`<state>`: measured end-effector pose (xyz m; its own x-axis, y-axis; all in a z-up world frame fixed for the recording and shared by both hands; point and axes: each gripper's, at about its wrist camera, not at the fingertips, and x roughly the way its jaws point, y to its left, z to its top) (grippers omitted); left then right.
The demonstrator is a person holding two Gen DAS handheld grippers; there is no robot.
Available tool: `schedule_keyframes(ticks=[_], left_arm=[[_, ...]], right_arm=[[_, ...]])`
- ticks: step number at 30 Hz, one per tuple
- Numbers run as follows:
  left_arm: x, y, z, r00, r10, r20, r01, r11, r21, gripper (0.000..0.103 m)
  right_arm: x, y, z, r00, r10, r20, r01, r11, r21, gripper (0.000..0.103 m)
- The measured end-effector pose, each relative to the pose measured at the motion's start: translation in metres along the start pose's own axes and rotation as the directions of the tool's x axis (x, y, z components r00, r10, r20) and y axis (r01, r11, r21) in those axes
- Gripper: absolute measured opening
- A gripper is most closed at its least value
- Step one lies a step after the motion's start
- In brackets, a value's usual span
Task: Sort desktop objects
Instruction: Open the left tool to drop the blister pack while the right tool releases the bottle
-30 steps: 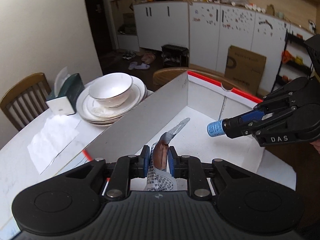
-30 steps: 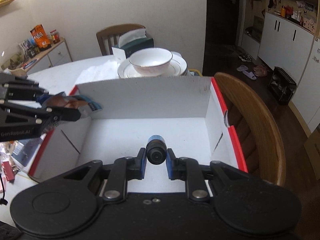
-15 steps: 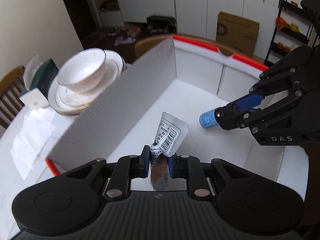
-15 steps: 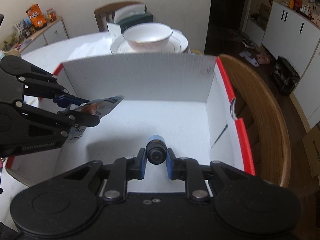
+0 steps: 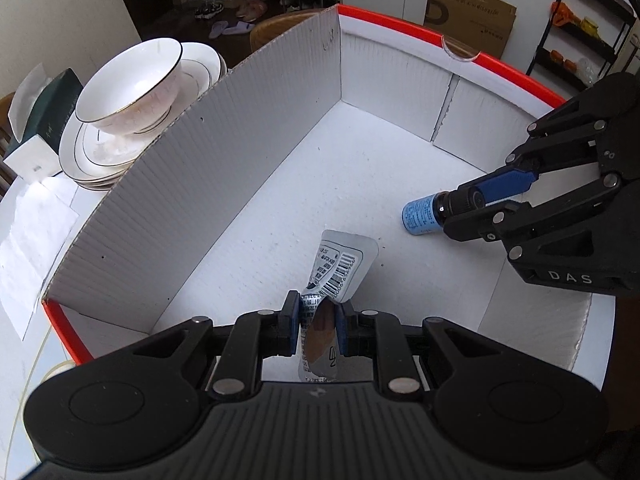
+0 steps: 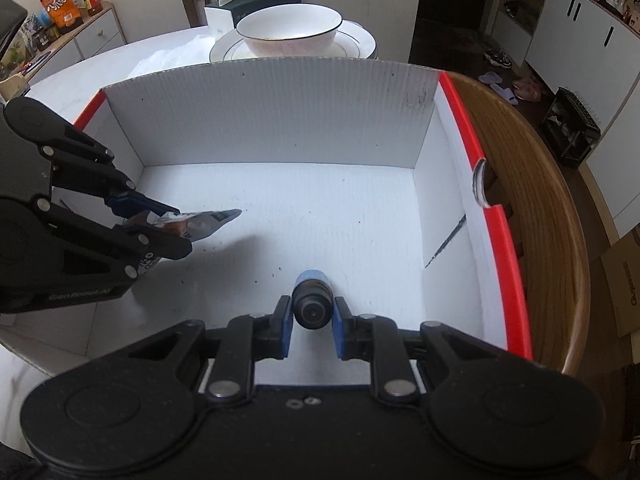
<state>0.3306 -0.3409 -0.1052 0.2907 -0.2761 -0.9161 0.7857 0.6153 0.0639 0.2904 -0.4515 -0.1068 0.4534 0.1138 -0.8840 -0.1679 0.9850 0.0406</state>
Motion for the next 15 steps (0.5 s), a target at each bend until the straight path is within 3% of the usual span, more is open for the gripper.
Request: schedule_keyframes(ticks=[7,15], left_arm=[[0.000,-0.002,-0.002,1.000,-0.011,-0.008,0.011,1.000,0.004,0.019],[-0.014,-0.005,-0.009,0.999,-0.026,0.038,0.027,1.000,-0.015,0.022]], right_arm=[[0.001,-0.002,0.001,1.000,-0.001,-0.009,0.001,1.000,0.003,0.029],[-0.011,-0.006,-0.005,0.999,0.032,0.005,-0.032,0.999,0.016,0.040]])
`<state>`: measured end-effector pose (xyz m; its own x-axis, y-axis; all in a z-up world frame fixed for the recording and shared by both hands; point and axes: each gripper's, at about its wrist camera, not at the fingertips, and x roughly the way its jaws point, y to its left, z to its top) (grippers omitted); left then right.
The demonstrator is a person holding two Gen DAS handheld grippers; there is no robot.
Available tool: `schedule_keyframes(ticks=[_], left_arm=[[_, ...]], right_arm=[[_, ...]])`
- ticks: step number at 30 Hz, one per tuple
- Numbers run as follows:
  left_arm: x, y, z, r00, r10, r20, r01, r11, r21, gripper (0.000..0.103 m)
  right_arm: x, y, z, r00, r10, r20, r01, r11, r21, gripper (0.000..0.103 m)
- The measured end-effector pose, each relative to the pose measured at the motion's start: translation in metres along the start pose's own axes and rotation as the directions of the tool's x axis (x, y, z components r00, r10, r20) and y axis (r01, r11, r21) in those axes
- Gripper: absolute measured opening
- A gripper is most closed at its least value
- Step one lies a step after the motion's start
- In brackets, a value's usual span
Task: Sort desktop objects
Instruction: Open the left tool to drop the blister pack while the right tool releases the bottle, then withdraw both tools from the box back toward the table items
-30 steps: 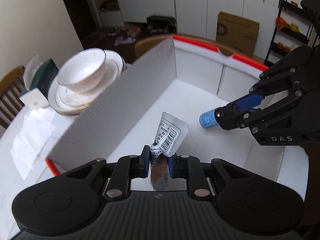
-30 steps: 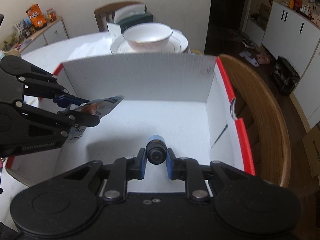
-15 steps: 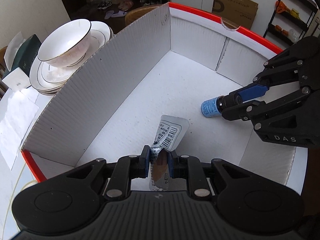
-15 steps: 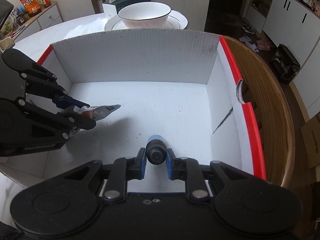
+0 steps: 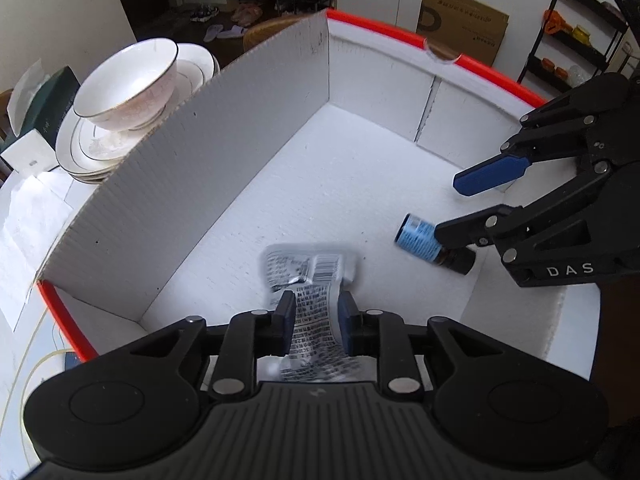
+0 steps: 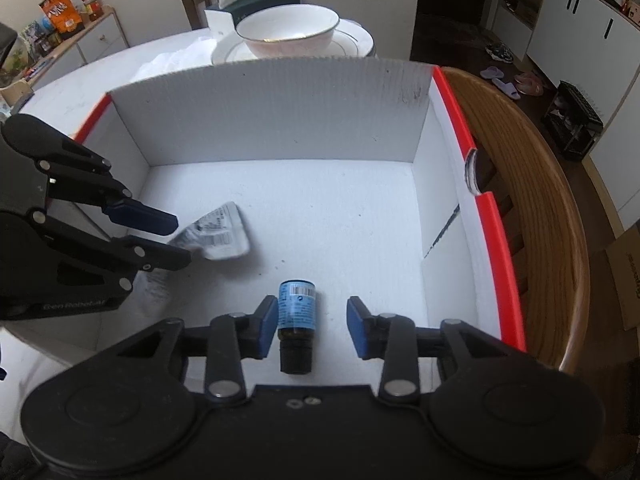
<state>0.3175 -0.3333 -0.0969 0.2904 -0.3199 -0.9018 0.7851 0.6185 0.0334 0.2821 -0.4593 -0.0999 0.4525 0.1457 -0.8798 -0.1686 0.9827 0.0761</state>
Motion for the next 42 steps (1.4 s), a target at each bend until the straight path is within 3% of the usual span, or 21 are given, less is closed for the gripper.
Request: schedule_keyframes(ticks=[3,10,13,22,24,26,32,42], left_arm=[[-0.009,-0.002,-0.003,0.999,0.009,0.036,-0.009,1.000,-0.012,0.026],[-0.035,-0.005,-0.012,0.992,0.021,0.125,-0.013,0.998,-0.063,0.027],[-0.048,-0.008,-0.018,0.984,0.031,0.175,-0.019,0.997,-0.070,0.027],[-0.078,-0.015,-0.039,0.960,0.072,0.272,-0.042,0.993,-0.114,0.028],[-0.085,-0.016,-0.046,0.953,0.080,0.291,-0.044,0.991,-0.128,0.037],[-0.093,-0.016,-0.053,0.944,0.098,0.314,-0.053,0.987,-0.150,0.066],[-0.115,-0.017,-0.074,0.919,0.146,0.365,-0.081,0.979,-0.187,0.070],[-0.148,0.000,-0.125,0.896,0.176,0.408,-0.071,0.963,-0.260,0.080]], right_arm=[[-0.010,0.002,-0.001,1.000,0.008,0.028,-0.007,1.000,-0.019,0.047],[-0.036,0.008,-0.006,0.993,0.061,0.104,-0.054,0.997,-0.062,0.054],[-0.045,0.014,-0.007,0.986,0.105,0.126,-0.093,0.991,-0.101,0.064],[-0.062,0.024,-0.011,0.974,0.145,0.174,-0.126,0.985,-0.118,0.069],[-0.064,0.026,-0.013,0.970,0.157,0.184,-0.137,0.984,-0.113,0.070],[-0.067,0.027,-0.015,0.965,0.172,0.196,-0.155,0.983,-0.102,0.070],[-0.074,0.039,-0.020,0.953,0.193,0.235,-0.175,0.980,-0.093,0.070],[-0.081,0.081,-0.030,0.946,0.194,0.262,-0.177,0.980,-0.086,0.072]])
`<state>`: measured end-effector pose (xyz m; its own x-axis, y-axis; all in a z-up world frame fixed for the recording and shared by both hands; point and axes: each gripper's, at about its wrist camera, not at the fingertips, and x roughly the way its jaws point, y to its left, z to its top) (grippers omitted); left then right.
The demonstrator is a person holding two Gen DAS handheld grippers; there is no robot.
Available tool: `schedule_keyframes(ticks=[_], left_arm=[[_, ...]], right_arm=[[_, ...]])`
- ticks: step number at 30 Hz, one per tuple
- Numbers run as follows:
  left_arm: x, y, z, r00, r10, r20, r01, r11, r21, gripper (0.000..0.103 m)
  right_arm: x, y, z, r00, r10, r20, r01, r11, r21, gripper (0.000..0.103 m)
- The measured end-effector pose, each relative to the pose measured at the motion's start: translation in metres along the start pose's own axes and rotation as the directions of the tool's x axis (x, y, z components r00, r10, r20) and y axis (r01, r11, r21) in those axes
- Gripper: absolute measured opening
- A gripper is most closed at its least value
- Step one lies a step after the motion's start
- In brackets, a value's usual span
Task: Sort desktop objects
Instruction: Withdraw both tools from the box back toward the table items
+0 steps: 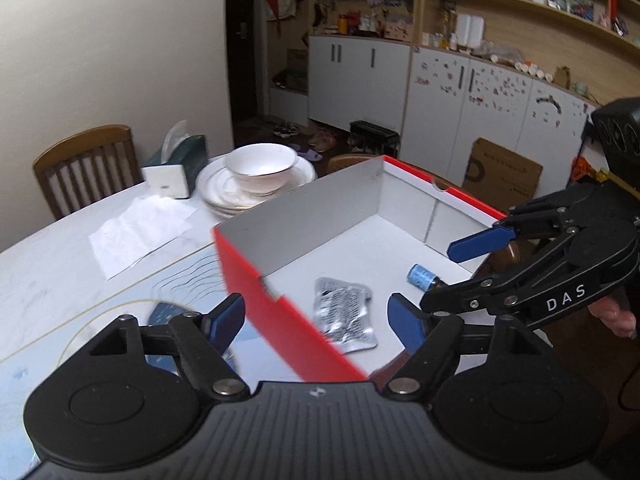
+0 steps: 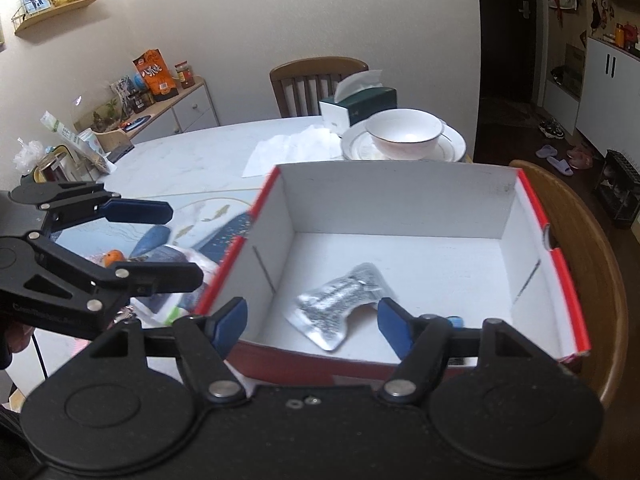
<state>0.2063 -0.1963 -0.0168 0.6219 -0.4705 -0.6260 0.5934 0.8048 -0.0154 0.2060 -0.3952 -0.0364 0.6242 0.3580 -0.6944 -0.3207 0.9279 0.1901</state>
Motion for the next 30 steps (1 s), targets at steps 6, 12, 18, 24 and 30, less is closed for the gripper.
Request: schedule_keyframes(ticks=[6,12,18,24,30], left_arm=[[-0.030,0.023,-0.021,0.999,0.034,0.038,-0.033,0.999,-0.023,0.092],[-0.056,0.049,-0.044,0.998,0.046,0.052,-0.044,0.998,-0.038,0.101],[-0.079,0.080,-0.071,0.996,0.077,0.036,-0.075,0.995,-0.063,0.103],[-0.098,0.109,-0.100,0.995,0.096,0.010,-0.095,0.992,-0.086,0.103],[-0.110,0.130,-0.121,0.996,0.093,-0.003,-0.092,0.992,-0.090,0.103]], right_arm=[[0.004,0.033,-0.004,1.000,-0.010,-0.004,0.010,1.000,0.009,0.073],[0.011,0.067,-0.006,1.000,-0.024,-0.004,0.024,0.999,0.021,0.073],[0.020,0.101,-0.009,1.000,-0.027,-0.004,0.027,0.999,0.029,0.073],[0.033,0.132,-0.010,0.999,-0.034,-0.012,0.035,0.999,0.020,0.073],[0.049,0.155,-0.007,0.998,-0.054,-0.020,0.054,0.998,0.016,0.073]])
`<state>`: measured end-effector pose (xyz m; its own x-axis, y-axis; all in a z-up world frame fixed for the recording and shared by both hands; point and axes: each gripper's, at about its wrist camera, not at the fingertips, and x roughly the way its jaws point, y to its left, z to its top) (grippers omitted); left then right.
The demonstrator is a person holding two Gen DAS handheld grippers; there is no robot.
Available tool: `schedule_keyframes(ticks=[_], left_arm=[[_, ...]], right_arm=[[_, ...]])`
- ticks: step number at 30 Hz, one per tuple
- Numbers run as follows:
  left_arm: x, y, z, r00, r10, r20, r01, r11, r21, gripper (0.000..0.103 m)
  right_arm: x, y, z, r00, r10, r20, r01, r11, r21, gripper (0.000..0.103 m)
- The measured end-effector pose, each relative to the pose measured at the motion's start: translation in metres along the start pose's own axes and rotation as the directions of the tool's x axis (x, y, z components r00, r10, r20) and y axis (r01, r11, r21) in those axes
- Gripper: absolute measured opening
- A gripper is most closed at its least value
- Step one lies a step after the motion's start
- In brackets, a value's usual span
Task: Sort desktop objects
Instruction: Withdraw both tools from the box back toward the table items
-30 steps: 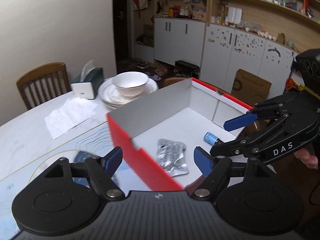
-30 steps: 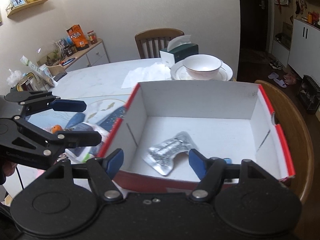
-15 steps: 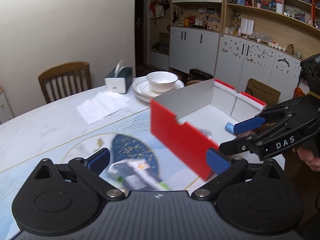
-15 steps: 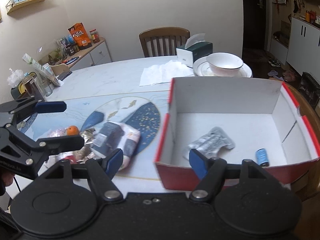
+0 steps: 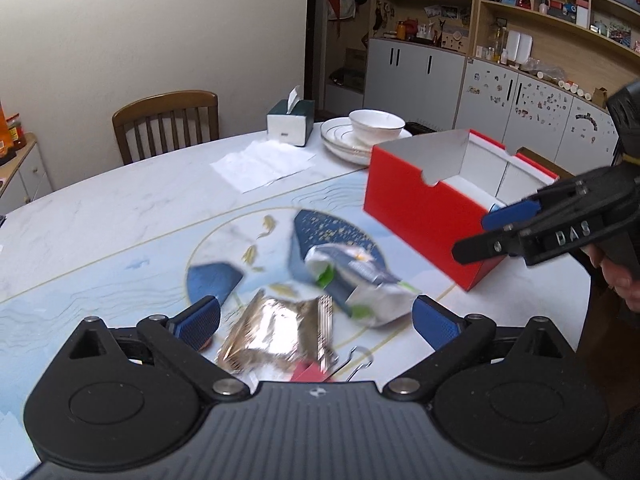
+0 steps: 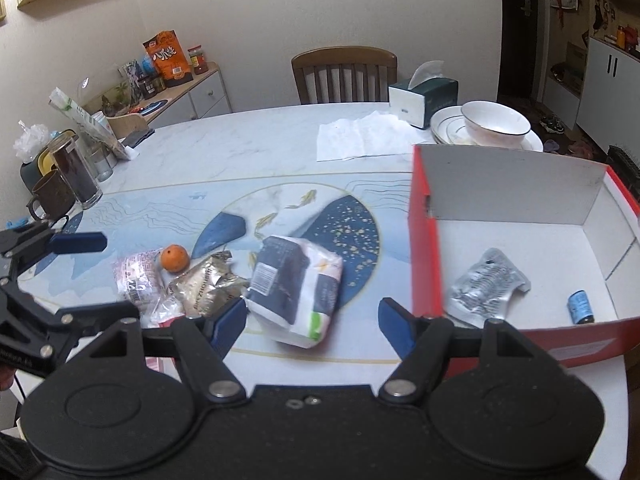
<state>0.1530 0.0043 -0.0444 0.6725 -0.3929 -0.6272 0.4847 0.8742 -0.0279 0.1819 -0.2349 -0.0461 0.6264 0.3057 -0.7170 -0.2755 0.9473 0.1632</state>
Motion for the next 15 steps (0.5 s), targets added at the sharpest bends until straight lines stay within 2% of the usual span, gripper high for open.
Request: schedule_keyframes(ticks=[15], left_arm=[[0.001,0.049,-0.062,0.994,0.036,-0.103,-0.038,0.999,-0.011,0.103]], right_arm=[[0.046,0.040,0.010,0.995,-0.094,-0.017,0.094,0.996,0.002,0.073]])
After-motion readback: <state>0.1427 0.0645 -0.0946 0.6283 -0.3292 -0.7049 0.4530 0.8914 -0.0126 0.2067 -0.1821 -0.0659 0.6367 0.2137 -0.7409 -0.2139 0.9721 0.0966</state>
